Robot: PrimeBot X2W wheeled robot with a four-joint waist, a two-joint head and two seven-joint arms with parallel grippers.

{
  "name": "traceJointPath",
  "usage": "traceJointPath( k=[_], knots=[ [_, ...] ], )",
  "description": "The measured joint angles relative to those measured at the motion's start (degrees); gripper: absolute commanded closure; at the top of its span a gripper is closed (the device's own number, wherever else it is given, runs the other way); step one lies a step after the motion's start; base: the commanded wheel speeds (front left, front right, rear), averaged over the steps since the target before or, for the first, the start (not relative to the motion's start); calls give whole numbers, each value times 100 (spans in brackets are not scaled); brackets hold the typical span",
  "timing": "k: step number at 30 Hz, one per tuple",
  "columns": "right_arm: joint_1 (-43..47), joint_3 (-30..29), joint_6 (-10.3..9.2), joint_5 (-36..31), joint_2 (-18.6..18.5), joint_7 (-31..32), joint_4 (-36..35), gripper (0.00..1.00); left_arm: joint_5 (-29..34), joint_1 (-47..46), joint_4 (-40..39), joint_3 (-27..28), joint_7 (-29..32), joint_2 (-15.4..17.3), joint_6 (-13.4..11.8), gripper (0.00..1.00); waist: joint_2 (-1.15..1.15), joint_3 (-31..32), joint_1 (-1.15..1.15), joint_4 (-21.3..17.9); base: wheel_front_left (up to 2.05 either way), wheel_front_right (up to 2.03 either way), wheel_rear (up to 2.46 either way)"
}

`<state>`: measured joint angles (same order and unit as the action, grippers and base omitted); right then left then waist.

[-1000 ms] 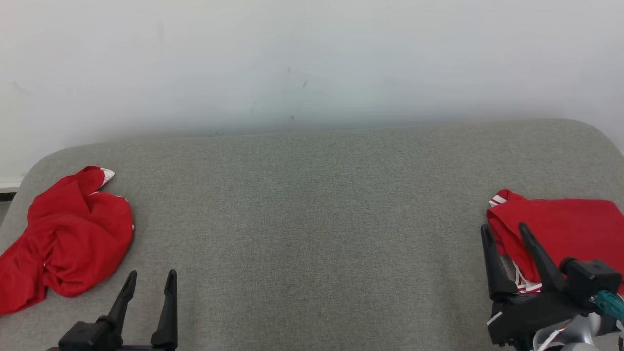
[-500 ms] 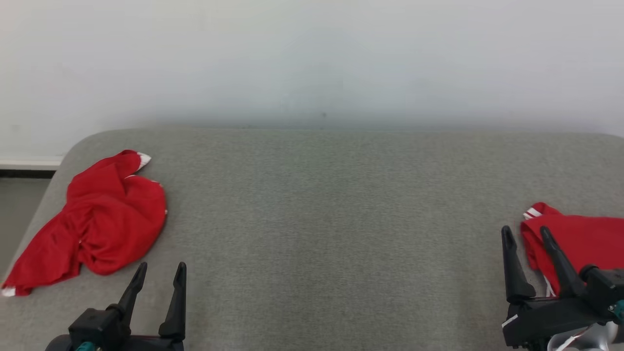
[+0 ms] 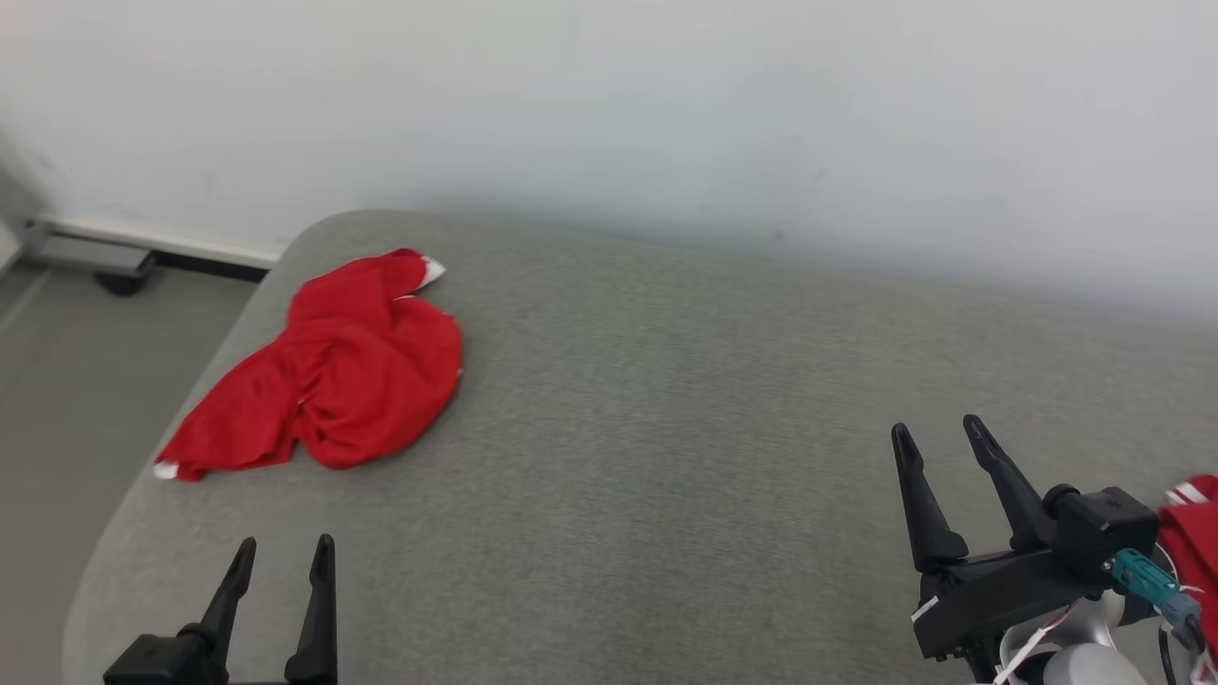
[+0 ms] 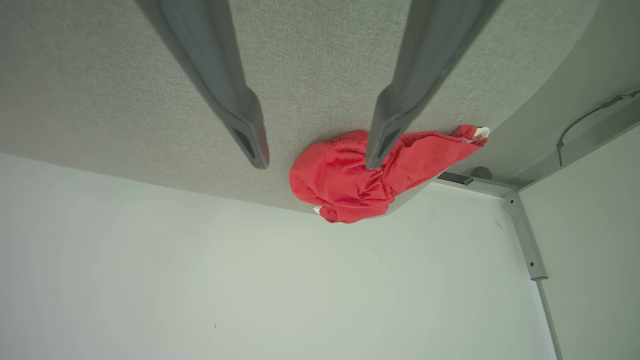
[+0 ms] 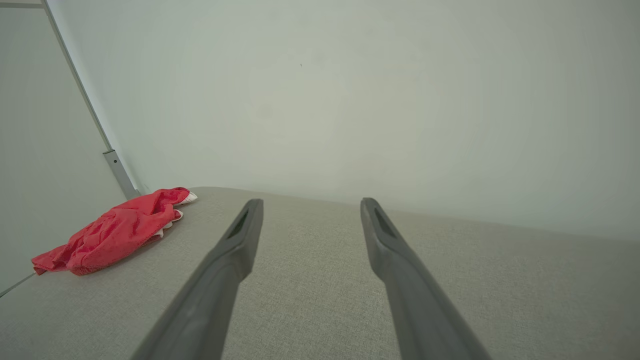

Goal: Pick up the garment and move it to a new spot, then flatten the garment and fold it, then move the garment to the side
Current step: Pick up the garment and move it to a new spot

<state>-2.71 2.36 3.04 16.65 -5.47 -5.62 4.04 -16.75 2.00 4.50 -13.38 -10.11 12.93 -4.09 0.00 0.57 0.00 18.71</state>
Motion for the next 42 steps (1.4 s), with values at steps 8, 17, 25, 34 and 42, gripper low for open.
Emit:
traceJointPath(
  k=[8,17,25,34,42],
  knots=[
    [-43,-51,0,-66,-20,-52,55,0,5,-9,-90,21,33,-12,-42,0,0,-97,0,658,0,0,0],
    [-136,1,0,-115,-31,-52,147,0,-209,-122,73,0,226,-62,29,0,0,-281,0,1134,0,0,0],
    [-95,14,-9,-326,-220,31,-159,0,-463,-1061,602,-278,690,-319,372,0,0,-582,1,1211,0,0,0],
    [402,-89,-78,-686,-745,381,-1118,0,-571,-2384,1516,-599,1261,-813,584,0,0,-1088,1,1212,0,0,0],
    [533,-155,-121,-873,-964,669,-2102,0,-602,-3664,2264,-591,1663,-950,601,0,1,-1596,1,1179,0,0,0]
  ],
)
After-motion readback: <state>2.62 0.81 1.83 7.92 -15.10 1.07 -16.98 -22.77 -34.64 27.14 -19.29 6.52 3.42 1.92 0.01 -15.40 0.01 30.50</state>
